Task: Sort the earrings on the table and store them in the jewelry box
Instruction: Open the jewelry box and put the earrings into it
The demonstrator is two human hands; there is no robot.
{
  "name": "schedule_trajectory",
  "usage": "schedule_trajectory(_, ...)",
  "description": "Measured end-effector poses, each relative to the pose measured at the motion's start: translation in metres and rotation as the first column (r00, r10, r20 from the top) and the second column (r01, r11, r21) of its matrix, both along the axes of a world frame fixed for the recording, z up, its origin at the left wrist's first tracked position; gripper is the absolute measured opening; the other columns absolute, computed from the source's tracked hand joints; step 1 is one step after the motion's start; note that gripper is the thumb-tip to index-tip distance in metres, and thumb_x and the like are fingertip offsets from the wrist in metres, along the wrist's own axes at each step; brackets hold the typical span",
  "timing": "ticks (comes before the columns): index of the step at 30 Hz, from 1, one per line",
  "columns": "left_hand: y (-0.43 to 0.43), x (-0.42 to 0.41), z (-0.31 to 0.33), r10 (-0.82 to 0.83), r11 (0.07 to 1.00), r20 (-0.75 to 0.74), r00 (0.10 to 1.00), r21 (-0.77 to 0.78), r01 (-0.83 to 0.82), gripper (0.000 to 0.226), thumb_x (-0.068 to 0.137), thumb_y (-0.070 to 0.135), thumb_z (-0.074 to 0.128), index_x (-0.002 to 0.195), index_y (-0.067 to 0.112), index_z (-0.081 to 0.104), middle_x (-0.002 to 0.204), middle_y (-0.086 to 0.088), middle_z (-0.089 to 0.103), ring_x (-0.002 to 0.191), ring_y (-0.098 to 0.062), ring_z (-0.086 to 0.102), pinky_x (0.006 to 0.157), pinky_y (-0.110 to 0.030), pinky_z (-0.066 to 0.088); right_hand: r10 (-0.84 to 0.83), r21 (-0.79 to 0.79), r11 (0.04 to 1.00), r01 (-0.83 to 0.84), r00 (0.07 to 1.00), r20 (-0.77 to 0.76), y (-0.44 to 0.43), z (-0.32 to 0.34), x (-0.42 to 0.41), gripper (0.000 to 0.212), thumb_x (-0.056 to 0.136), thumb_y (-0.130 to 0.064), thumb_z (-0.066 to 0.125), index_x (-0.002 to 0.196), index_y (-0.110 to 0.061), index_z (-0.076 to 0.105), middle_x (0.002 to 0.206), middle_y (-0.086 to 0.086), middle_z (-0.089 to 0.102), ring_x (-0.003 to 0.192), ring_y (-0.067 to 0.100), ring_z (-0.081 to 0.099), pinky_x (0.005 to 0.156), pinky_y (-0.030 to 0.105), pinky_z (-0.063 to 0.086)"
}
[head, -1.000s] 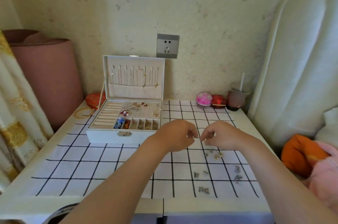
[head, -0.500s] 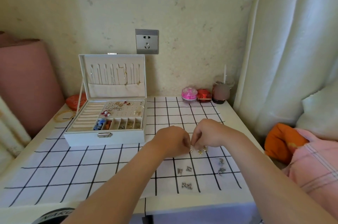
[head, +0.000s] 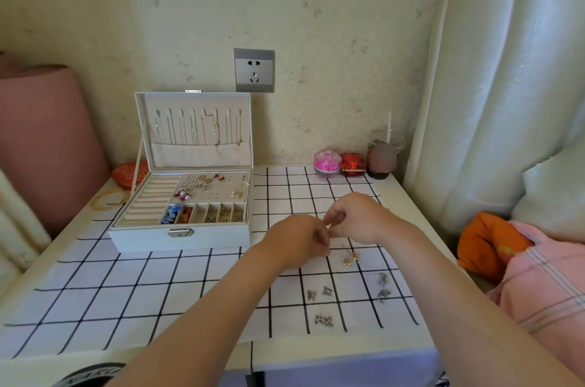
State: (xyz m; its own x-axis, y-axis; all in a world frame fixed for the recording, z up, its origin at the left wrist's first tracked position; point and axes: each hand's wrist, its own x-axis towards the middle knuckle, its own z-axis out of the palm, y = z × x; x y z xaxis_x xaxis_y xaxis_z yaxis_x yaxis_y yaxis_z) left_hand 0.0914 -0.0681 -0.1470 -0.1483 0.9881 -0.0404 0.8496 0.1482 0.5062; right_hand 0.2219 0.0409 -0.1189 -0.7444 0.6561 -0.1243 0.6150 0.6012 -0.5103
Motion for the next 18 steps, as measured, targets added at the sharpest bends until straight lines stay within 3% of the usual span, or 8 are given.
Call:
schedule_trajectory(3, -0.003, -0.012, 0.008, 0.064, 0.995, 0.038, 0.997, 0.072, -0.066, 0.008, 0.087, 0.032, 0.071, 0.094, 0.029, 0.069, 0.093, 0.012, 0.066, 0.09, -0.011, 0.061, 0.085, -0.033, 0.052, -0.02, -0.007, 1.0, 0.019, 0.997, -0.08, -0.002, 0.002, -0.009, 0.011, 0.081, -0.027, 0.081, 0.091, -0.027, 0.077, 0.084, -0.011, 0.071, 0.069, 0.006, 0.065, 0.062, 0.017, 0.048)
schedule_trajectory(6, -0.008, -0.026, 0.018, 0.149, 0.974, 0.106, 0.983, 0.158, -0.164, 0.011, 0.089, 0.033, 0.067, 0.098, 0.027, 0.067, 0.09, 0.01, 0.066, 0.082, -0.009, 0.06, 0.071, -0.024, 0.049, -0.028, -0.026, 0.999, 0.025, 0.99, -0.137, -0.007, 0.005, -0.022, 0.008, 0.085, -0.024, 0.077, 0.092, -0.026, 0.077, 0.082, -0.008, 0.074, 0.052, 0.006, 0.064, 0.062, 0.025, 0.056)
schedule_trajectory(10, -0.016, -0.045, 0.028, 0.251, 0.924, 0.196, 0.948, 0.244, -0.295, 0.005, 0.089, 0.03, 0.069, 0.09, 0.026, 0.068, 0.08, 0.013, 0.064, 0.073, -0.001, 0.057, 0.059, -0.013, 0.037, 0.014, -0.028, 0.999, -0.023, 0.96, -0.279, -0.019, 0.012, -0.044, 0.011, 0.085, -0.018, 0.078, 0.095, -0.021, 0.08, 0.082, -0.01, 0.073, 0.053, -0.012, 0.058, 0.053, 0.009, 0.041)
schedule_trajectory(14, -0.027, -0.07, 0.037, 0.34, 0.863, 0.301, 0.891, 0.276, -0.423, 0.01, 0.084, 0.033, 0.073, 0.083, 0.023, 0.071, 0.073, 0.011, 0.065, 0.068, -0.003, 0.057, 0.058, -0.016, 0.039, 0.012, -0.065, 0.997, -0.038, 0.931, -0.366, -0.031, 0.018, -0.07, 0.015, 0.088, -0.015, 0.074, 0.098, -0.024, 0.08, 0.087, -0.011, 0.073, 0.05, -0.013, 0.055, 0.051, 0.004, 0.039)
schedule_trajectory(18, -0.038, -0.095, 0.046, 0.35, 0.846, 0.414, 0.84, 0.246, -0.473, 0.011, 0.084, 0.033, 0.075, 0.086, 0.023, 0.072, 0.079, 0.005, 0.07, 0.072, -0.008, 0.062, 0.063, -0.021, 0.046, -0.001, -0.107, 0.993, -0.052, 0.897, -0.442, -0.038, 0.023, -0.094, 0.017, 0.093, -0.015, 0.069, 0.1, -0.026, 0.079, 0.094, -0.01, 0.074, 0.042, 0.0, 0.051, 0.049, 0.016, 0.045)
